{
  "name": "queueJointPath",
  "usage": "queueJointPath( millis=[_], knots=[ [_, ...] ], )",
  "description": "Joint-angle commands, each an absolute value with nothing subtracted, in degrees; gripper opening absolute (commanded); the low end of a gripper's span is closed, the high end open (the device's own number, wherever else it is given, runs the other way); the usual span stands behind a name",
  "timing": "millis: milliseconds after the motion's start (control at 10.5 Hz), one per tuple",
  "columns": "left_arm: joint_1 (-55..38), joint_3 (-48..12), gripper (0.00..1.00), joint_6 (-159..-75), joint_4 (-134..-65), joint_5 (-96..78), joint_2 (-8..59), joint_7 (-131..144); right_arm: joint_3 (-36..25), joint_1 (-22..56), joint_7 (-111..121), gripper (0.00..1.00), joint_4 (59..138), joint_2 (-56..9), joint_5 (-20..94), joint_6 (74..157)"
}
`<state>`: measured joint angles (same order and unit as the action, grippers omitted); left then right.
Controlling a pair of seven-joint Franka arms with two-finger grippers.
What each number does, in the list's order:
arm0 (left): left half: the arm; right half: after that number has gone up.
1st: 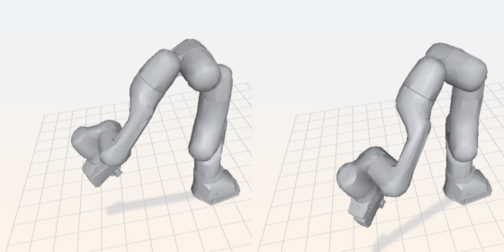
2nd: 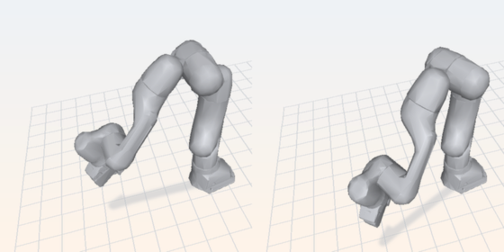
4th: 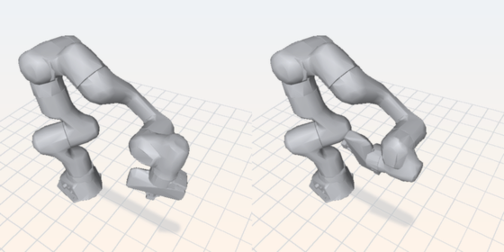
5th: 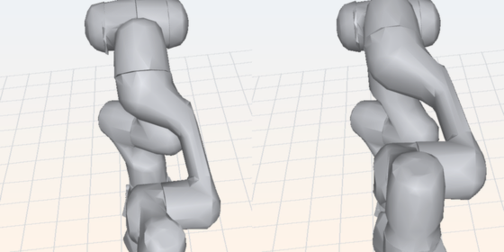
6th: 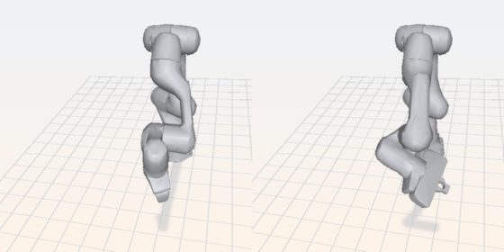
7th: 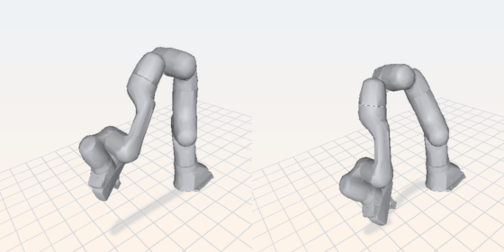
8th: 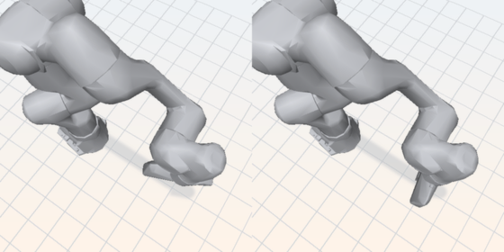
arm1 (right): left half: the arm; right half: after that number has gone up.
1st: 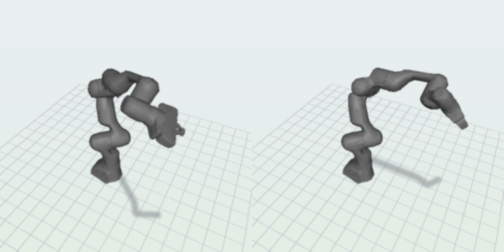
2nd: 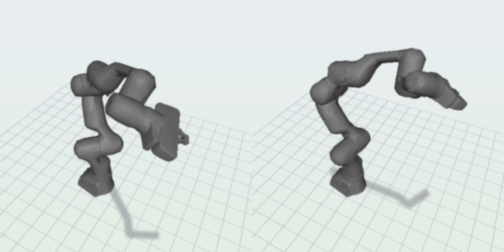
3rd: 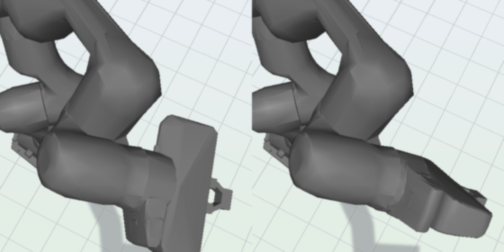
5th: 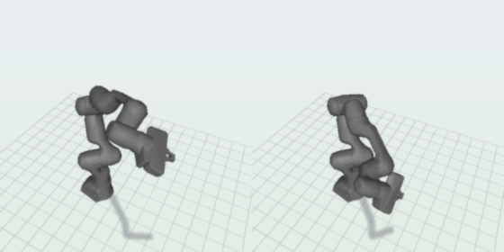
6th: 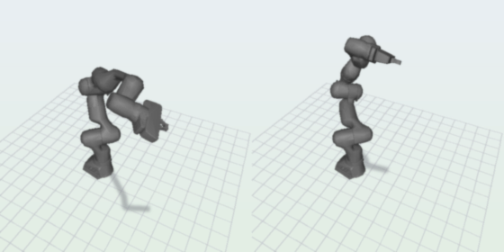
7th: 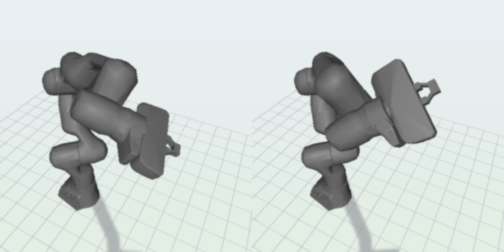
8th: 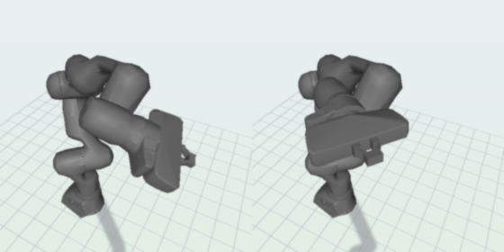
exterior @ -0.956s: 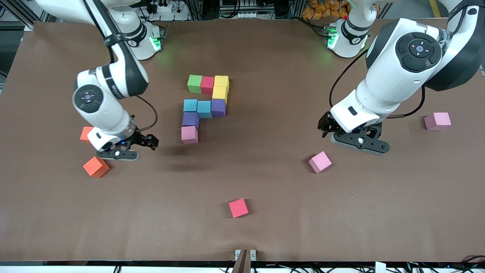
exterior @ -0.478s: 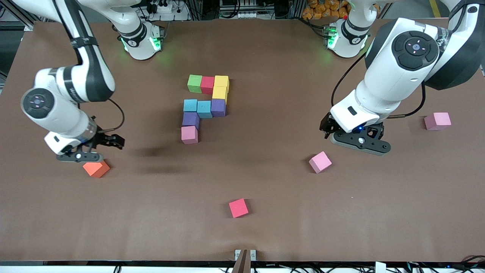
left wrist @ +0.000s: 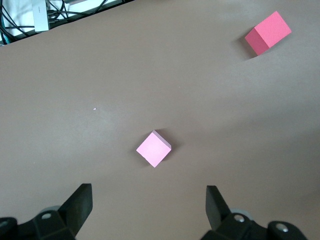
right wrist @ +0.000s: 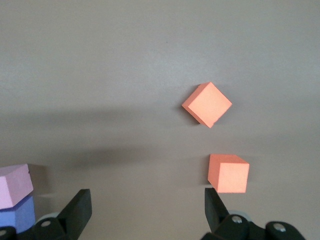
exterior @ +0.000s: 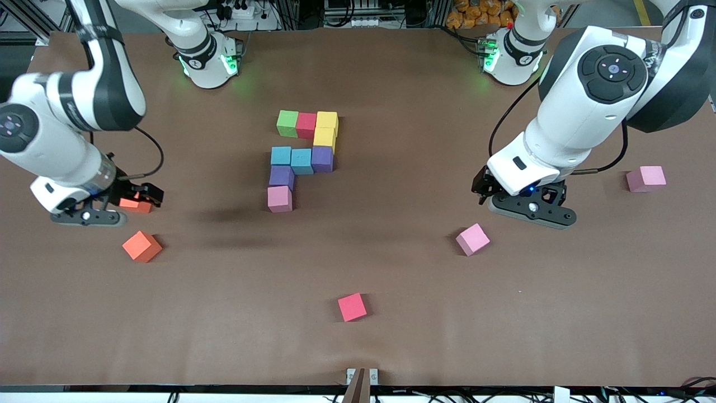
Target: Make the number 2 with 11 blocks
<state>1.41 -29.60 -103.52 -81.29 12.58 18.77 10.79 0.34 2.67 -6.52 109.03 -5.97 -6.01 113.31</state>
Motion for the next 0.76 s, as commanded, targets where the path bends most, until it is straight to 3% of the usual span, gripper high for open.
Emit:
queueJointPath(
  millis=[0, 669],
  knots=[
    [1.7, -29.8, 1.0, -102.7, -81.7, 13.6, 17.6, 9.8, 0.4, 2.0, -2.0, 1.0, 107.9, -4.7, -5.0, 110.9],
    [2.7, -29.2, 1.0, -103.6, -81.8, 17.4, 20.6, 9.9, -0.3, 1.8, 2.3, 1.0, 107.9, -4.8, -5.0, 112.1]
  ],
)
